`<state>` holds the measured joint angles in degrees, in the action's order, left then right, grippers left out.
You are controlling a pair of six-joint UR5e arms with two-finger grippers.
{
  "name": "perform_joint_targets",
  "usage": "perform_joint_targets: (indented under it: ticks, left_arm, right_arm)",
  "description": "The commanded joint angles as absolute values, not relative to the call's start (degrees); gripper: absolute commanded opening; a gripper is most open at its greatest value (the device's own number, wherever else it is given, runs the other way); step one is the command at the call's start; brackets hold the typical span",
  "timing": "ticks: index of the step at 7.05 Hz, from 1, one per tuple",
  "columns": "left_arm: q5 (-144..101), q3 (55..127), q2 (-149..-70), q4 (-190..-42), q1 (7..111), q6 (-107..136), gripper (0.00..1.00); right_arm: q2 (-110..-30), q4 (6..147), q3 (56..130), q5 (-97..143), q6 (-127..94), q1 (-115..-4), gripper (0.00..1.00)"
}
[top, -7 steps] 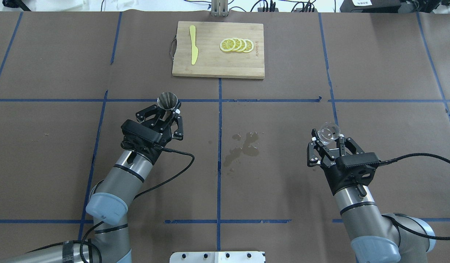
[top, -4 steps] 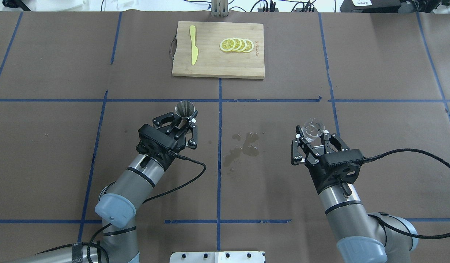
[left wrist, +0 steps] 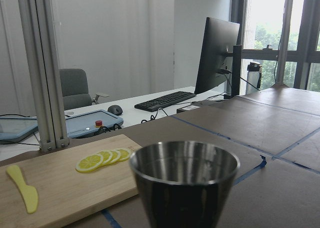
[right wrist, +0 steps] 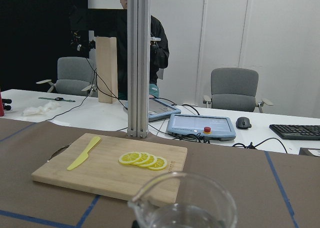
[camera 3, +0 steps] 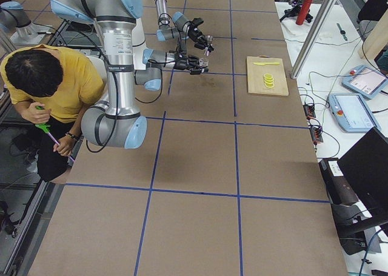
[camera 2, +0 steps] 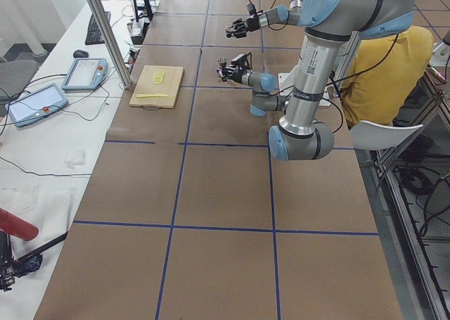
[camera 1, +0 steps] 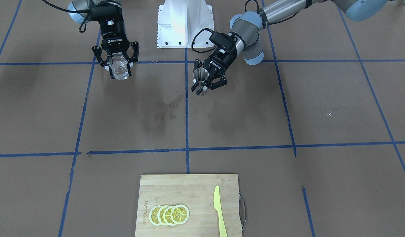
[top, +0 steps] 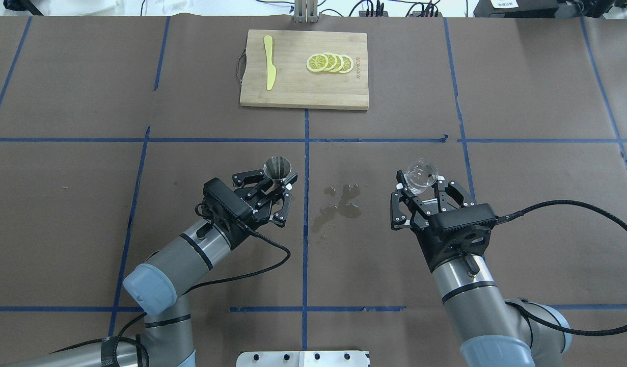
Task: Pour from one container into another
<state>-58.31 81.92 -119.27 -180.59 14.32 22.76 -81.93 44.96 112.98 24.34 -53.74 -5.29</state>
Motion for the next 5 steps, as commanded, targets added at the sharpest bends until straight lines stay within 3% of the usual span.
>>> perform_joint_targets:
  ticks: [1, 4, 5]
  left_arm:
    - [-61.96, 80.70, -119.18, -182.90, 14.15, 18.84, 0.00]
    - [-64.49, 81.12, -120.14, -183.16, 13.80, 14.51, 0.00]
    - [-64.77, 81.04, -120.67, -183.16, 13.71, 14.50, 0.00]
  right_arm:
    - [-79.28, 47.55, 113.29, 24.35, -53.26, -4.92, 0.00]
    - [-78.32, 49.46, 115.92, 24.35, -48.96, -2.91, 0.00]
    - [-74.13, 53.31, 116.01, 24.35, -48.61, -2.38, 0.00]
